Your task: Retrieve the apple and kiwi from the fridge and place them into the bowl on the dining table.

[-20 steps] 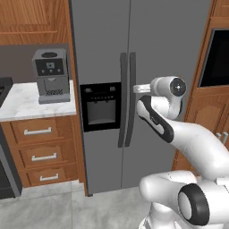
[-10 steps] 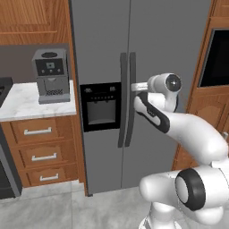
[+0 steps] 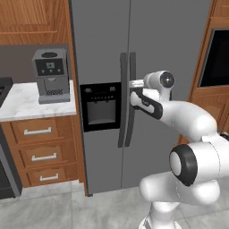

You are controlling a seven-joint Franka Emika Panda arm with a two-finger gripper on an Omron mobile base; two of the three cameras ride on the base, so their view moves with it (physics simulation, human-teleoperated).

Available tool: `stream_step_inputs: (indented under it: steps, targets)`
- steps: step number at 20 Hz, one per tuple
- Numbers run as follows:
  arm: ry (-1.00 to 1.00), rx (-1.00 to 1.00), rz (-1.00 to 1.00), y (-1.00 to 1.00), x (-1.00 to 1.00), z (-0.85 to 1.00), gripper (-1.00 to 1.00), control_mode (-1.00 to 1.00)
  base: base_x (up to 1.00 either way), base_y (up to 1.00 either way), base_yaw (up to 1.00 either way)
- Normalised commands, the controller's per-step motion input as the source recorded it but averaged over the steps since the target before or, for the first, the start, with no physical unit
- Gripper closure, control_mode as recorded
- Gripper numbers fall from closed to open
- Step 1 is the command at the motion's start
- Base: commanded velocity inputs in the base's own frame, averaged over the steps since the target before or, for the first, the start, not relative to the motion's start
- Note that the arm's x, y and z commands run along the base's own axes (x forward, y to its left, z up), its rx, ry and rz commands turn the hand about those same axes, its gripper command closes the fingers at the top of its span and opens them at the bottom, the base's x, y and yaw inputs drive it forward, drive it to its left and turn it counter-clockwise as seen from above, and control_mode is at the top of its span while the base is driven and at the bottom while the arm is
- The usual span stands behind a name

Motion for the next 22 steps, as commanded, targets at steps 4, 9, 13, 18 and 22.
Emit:
stream_step_inputs:
  steps: [4,9,13,18,22]
  targets:
    - [0.04,0.02,0.00,-0.01,0.60,0.00,-1.00,-1.00,0.00,0.00,0.00]
    - [0.04,0.00,0.00,0.00,0.61,-0.01,-1.00,-1.00,0.00,0.00,0.00]
    - [0.00,0.00,0.00,-0.01,0.57,-0.07,-1.00,-1.00,0.00,0.00,0.00]
    - [0.00,0.00,0.00,-0.01,0.53,-0.16,-1.00,-1.00,0.00,0.00,0.00]
    - [0.00,0.00,0.00,0.00,0.56,-0.23,-1.00,-1.00,0.00,0.00,0.00]
